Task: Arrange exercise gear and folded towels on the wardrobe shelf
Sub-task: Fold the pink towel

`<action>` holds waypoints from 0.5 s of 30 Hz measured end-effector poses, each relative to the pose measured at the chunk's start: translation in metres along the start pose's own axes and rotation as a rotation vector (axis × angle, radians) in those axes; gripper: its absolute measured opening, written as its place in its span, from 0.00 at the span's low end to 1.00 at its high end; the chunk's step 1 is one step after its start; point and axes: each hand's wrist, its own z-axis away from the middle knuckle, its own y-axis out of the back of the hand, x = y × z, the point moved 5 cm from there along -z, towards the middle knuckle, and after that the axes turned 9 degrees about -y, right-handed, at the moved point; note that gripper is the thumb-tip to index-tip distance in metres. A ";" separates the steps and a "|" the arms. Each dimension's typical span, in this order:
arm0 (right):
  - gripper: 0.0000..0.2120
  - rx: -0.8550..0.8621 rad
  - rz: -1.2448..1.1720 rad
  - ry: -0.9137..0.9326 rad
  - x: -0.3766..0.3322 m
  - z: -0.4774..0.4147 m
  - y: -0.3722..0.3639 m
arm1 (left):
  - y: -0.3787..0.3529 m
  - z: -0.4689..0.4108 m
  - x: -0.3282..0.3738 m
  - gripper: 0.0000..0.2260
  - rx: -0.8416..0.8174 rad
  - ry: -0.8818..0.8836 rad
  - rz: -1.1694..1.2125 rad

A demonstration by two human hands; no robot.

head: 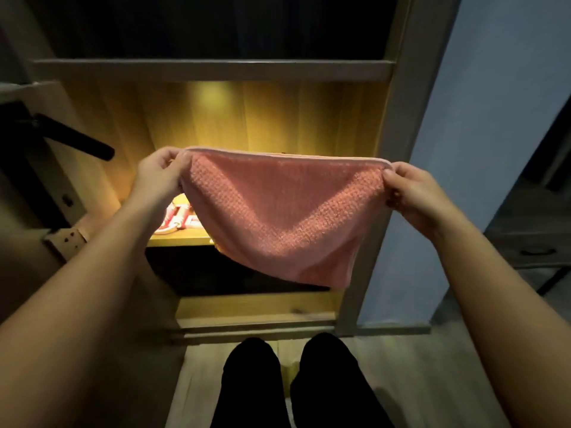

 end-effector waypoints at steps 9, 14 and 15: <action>0.11 0.125 0.131 0.009 0.005 -0.018 0.000 | -0.001 -0.011 -0.020 0.09 -0.083 0.043 -0.103; 0.11 0.212 0.144 -0.002 0.008 -0.028 -0.002 | -0.010 -0.017 -0.030 0.10 -0.125 0.061 -0.195; 0.11 0.216 0.144 0.007 0.008 -0.029 -0.002 | -0.010 -0.018 -0.032 0.10 -0.137 0.069 -0.171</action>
